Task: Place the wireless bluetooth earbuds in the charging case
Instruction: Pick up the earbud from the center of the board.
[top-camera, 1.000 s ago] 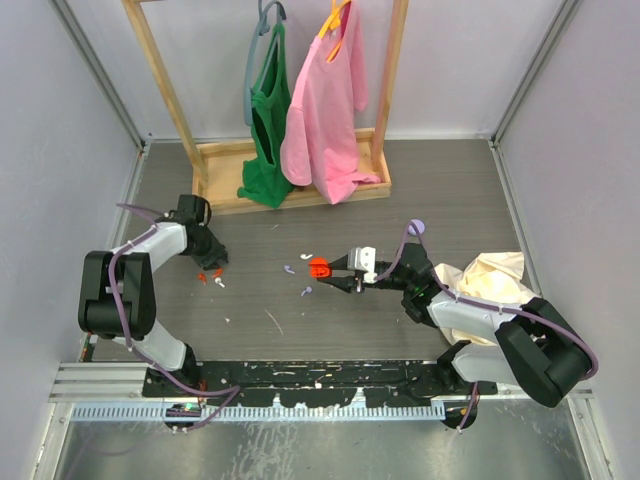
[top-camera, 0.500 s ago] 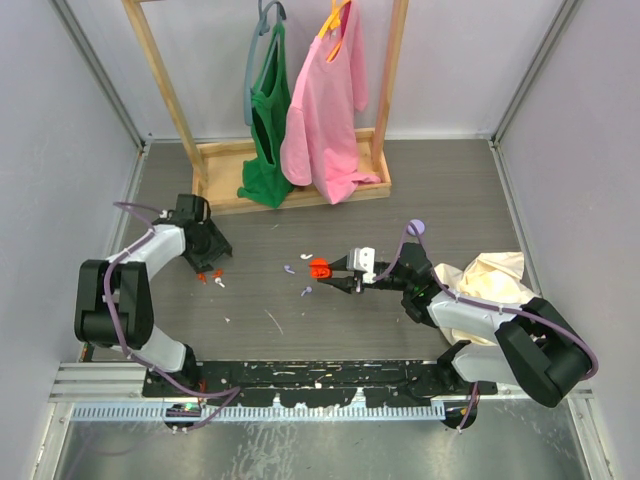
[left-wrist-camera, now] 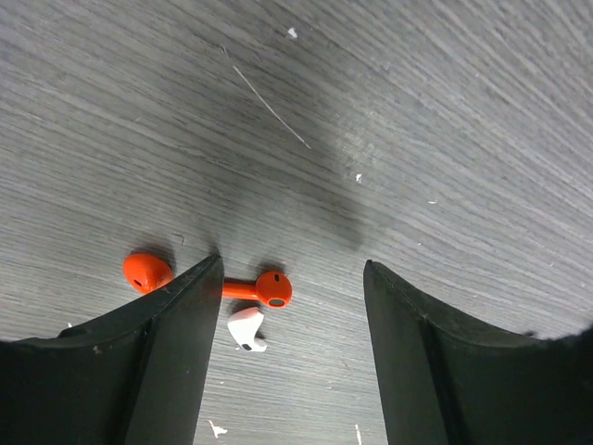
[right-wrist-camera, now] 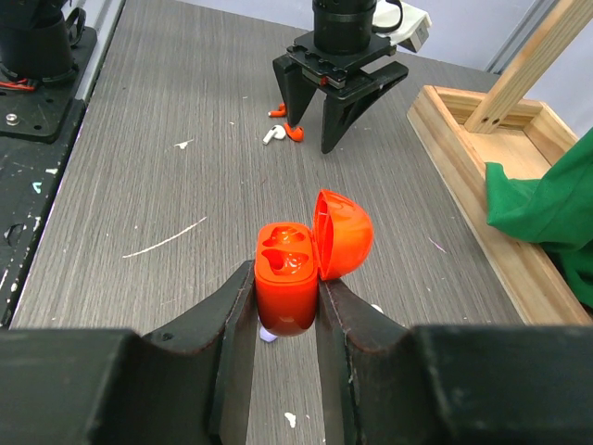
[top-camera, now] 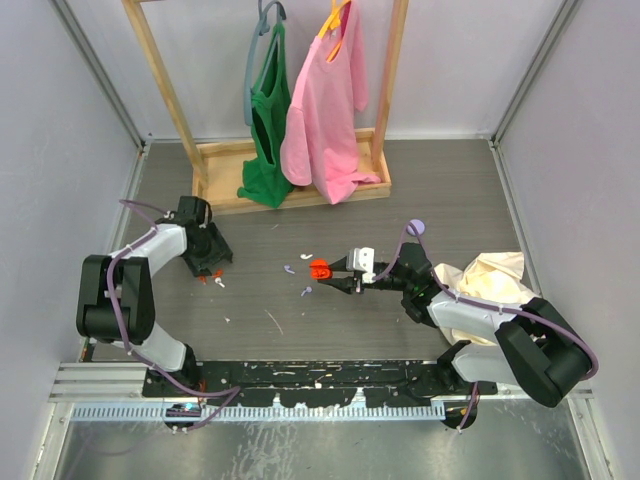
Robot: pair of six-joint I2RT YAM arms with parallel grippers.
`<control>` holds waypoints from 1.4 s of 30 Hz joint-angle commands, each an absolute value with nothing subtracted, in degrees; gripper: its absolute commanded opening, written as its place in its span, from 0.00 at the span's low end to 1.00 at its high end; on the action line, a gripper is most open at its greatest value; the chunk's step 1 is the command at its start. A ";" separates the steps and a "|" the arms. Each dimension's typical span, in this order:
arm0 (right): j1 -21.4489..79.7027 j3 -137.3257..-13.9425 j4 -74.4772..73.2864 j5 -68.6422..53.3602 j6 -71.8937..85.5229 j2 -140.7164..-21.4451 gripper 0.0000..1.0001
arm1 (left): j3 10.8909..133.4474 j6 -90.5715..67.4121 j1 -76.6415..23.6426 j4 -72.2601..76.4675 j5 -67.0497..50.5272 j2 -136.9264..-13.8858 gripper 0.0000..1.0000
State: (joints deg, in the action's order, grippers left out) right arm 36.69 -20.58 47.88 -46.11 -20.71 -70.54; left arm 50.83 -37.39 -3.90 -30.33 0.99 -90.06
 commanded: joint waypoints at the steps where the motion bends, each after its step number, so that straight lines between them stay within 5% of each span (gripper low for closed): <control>1: 36.56 -22.48 49.92 -46.32 -21.35 -69.45 0.01 | 50.32 -35.78 -4.04 -32.72 -1.12 -89.35 0.63; 12: 36.61 -22.56 49.87 -46.40 -21.36 -69.46 0.01 | 48.79 -37.93 -6.21 -33.37 -5.66 -87.56 0.58; 23: 36.57 -22.76 49.83 -46.73 -21.11 -69.88 0.01 | 52.06 -35.49 -6.60 -37.08 4.85 -85.50 0.55; 37: 36.59 -22.85 49.66 -46.85 -21.18 -69.97 0.01 | 57.64 -33.30 -6.72 -37.72 5.12 -92.43 0.31; 42: 36.56 -22.83 49.57 -46.82 -21.25 -69.97 0.01 | 58.03 -32.71 -6.68 -38.95 5.04 -93.29 0.30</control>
State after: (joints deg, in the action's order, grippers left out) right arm 36.69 -20.80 47.68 -46.17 -20.71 -70.50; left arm 55.90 -33.89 -6.44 -37.45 3.92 -93.08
